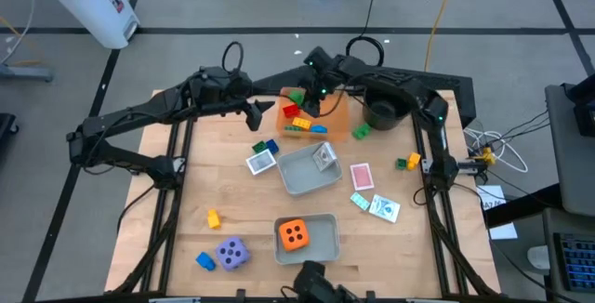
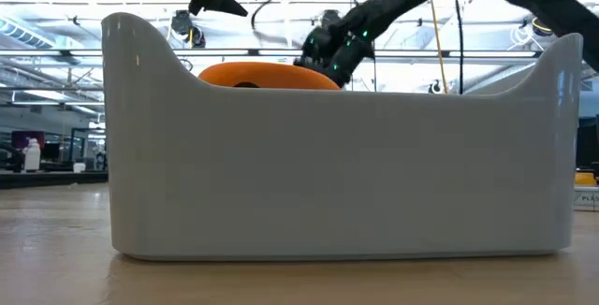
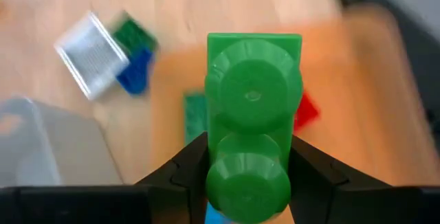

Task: Pick & Place Toys
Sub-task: Put the green game piece into the orange bin

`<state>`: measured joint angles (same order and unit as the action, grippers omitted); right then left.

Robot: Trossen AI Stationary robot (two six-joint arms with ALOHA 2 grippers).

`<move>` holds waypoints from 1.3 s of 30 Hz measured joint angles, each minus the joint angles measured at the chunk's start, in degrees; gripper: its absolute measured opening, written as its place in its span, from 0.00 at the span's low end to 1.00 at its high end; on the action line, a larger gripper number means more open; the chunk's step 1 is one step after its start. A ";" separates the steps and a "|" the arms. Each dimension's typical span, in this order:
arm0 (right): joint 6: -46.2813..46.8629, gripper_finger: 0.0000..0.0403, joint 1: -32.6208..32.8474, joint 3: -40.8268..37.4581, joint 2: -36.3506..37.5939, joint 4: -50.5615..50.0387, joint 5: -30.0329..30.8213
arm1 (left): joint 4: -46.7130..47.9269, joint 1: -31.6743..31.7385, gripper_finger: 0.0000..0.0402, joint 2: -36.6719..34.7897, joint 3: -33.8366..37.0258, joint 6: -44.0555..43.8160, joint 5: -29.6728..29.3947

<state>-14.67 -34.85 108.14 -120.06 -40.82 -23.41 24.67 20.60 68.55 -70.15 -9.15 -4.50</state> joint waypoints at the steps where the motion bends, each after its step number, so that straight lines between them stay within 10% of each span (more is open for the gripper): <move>1: -0.18 0.34 0.00 0.01 -0.94 -0.84 1.02 | 0.06 0.00 0.64 0.00 0.00 0.00 0.08; 15: -10.10 0.34 -0.29 0.04 -3.64 -15.52 11.50 | 0.83 0.00 0.64 0.00 0.00 -1.31 1.26; 39: -10.08 0.36 -0.31 -8.03 -3.64 -10.36 14.64 | 0.91 0.00 0.64 0.00 0.00 -3.08 1.58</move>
<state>-24.75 -35.16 100.12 -123.70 -51.18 -8.76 25.58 20.60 68.55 -70.15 -12.23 -2.92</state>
